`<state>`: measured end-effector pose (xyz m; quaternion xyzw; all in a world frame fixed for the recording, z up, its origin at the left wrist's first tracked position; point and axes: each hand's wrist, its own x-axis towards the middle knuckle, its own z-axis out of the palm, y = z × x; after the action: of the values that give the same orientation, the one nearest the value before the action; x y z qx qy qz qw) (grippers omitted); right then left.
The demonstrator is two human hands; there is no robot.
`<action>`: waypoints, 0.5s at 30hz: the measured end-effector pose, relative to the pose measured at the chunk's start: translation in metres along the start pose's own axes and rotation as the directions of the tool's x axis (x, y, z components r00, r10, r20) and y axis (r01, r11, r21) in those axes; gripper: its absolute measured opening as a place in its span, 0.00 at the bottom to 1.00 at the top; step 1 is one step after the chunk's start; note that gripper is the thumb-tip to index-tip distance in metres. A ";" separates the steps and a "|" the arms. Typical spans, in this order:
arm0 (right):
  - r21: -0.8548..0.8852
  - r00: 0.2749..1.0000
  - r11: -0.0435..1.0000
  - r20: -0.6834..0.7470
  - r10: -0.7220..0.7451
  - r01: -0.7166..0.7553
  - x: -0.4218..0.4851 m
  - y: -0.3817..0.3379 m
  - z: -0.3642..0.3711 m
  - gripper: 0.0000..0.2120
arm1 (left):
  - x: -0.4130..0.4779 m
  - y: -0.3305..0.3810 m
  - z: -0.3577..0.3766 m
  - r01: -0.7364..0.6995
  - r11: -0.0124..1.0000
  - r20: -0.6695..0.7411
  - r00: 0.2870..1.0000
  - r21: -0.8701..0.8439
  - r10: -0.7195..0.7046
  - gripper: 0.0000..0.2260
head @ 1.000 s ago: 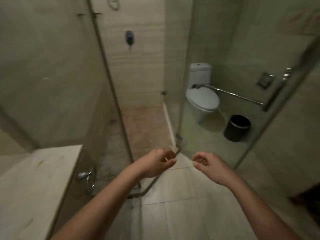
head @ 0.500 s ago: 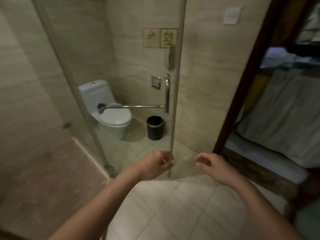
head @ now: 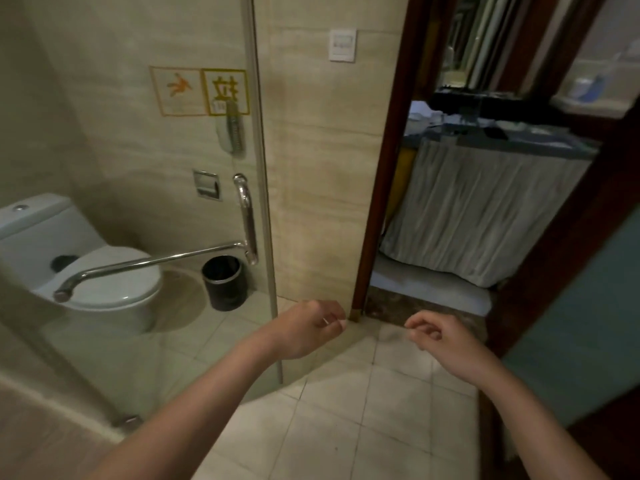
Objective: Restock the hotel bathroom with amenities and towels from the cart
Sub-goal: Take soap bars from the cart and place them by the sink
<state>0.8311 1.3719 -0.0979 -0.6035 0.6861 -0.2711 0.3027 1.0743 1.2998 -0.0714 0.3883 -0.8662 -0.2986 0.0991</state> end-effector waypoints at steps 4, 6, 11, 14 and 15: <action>0.021 0.999 0.999 -0.025 0.037 -0.037 0.019 0.012 -0.003 0.04 | 0.039 -0.007 0.005 -0.038 0.999 0.025 0.999 -0.009 0.038 0.13; 0.038 0.998 0.998 -0.030 0.049 -0.048 0.034 0.019 -0.006 0.05 | 0.062 -0.010 0.009 -0.049 0.999 0.025 0.998 -0.022 0.050 0.13; 0.082 0.996 0.994 -0.048 0.073 -0.069 0.079 0.040 -0.029 0.04 | 0.136 -0.012 0.016 -0.089 0.995 0.053 0.994 -0.044 0.091 0.11; 0.092 0.992 0.992 -0.084 0.091 -0.083 0.115 0.060 -0.060 0.05 | 0.197 -0.001 0.012 -0.116 0.992 0.061 0.991 -0.048 0.118 0.10; 0.098 0.991 0.991 -0.099 0.096 -0.086 0.130 0.068 -0.074 0.04 | 0.219 0.004 0.009 -0.122 0.991 0.064 0.990 -0.054 0.126 0.10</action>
<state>0.7199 1.2519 -0.1101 -0.5419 0.7141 -0.3197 0.3069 0.9197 1.1455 -0.0900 0.3210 -0.8838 -0.3261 0.0980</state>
